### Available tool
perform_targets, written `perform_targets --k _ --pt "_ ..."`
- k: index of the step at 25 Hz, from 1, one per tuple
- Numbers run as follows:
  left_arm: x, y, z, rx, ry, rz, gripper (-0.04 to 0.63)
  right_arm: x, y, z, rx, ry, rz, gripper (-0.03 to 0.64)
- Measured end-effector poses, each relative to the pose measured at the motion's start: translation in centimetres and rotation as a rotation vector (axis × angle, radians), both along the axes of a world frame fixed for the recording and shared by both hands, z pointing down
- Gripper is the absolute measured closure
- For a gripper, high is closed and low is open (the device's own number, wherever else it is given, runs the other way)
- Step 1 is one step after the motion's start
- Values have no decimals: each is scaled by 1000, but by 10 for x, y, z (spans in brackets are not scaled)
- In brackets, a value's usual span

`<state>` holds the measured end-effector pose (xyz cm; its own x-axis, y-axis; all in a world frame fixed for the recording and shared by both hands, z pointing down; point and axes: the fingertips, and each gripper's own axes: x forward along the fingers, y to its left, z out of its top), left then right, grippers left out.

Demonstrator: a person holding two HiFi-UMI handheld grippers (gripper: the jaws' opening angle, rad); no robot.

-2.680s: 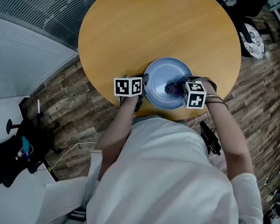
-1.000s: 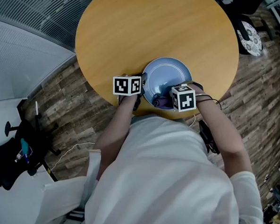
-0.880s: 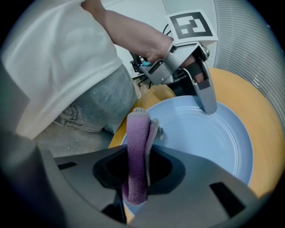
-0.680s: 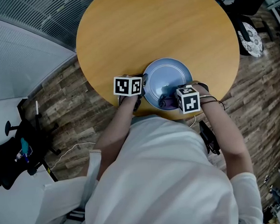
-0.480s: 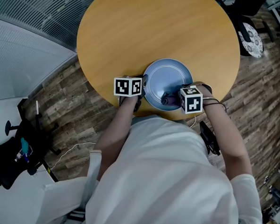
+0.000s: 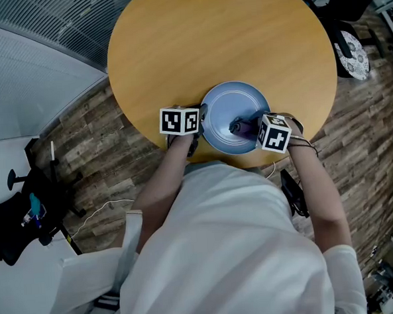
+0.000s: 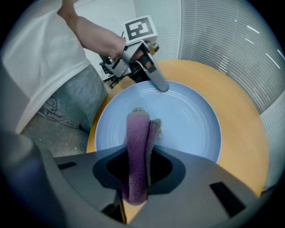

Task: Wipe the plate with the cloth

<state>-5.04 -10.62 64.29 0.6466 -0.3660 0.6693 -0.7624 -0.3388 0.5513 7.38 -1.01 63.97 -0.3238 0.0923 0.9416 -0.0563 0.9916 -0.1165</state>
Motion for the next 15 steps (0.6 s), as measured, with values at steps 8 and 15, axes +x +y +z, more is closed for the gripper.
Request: perform_targets --k 8,15 --pt "-1 0 0 -5 3 -13 570 5 -28 -2 22 -22 237 523" --pt "0 -1 0 -4 2 -7 570 10 -49 -11 62 -98 402 523"
